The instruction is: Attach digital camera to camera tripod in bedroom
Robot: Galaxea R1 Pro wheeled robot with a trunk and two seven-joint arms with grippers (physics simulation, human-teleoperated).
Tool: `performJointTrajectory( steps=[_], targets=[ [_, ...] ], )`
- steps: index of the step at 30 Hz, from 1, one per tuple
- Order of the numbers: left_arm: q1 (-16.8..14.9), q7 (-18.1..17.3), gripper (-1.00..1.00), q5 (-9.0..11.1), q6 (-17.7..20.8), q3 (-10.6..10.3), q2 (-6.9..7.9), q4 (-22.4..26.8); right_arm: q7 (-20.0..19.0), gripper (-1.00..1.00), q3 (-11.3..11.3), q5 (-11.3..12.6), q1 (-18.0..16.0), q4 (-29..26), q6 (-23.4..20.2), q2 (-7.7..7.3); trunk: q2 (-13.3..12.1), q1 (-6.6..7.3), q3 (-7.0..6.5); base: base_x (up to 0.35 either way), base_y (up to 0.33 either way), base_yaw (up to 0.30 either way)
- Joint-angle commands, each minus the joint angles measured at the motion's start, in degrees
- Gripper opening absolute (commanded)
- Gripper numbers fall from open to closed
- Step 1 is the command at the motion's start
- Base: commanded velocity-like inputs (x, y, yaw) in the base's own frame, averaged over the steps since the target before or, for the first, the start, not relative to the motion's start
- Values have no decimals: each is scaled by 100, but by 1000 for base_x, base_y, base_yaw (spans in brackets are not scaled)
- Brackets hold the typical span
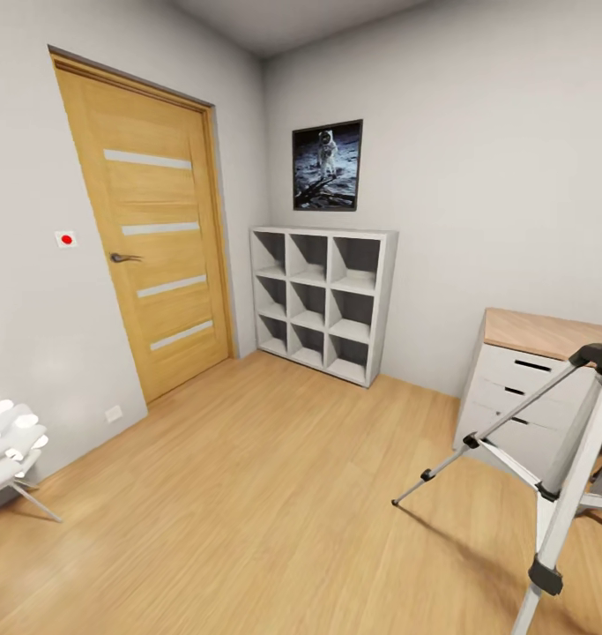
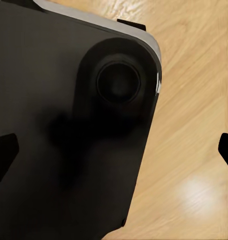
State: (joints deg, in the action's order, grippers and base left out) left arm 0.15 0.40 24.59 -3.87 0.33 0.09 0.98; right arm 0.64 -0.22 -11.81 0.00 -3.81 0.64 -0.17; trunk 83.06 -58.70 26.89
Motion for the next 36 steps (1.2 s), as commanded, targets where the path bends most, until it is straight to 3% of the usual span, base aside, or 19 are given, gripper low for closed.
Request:
performJointTrajectory(
  steps=[1, 21, 36],
  targets=[
    [1, 4, 100, 23, -8, 0, 0, 8, 7, 100, -8, -41, 0, -1, 7, 0, 2, -2, 4, 123, -83, 0],
    [0, 4, 100, 28, -8, 11, 0, 7, 14, 100, -15, -20, 0, -3, 6, 11, 2, -2, 4, 19, -13, -4],
    [1, 4, 100, 29, -8, 11, 0, 7, 15, 100, -14, -22, 0, 0, 4, 26, 2, -2, 4, 0, 0, -156]
  ],
)
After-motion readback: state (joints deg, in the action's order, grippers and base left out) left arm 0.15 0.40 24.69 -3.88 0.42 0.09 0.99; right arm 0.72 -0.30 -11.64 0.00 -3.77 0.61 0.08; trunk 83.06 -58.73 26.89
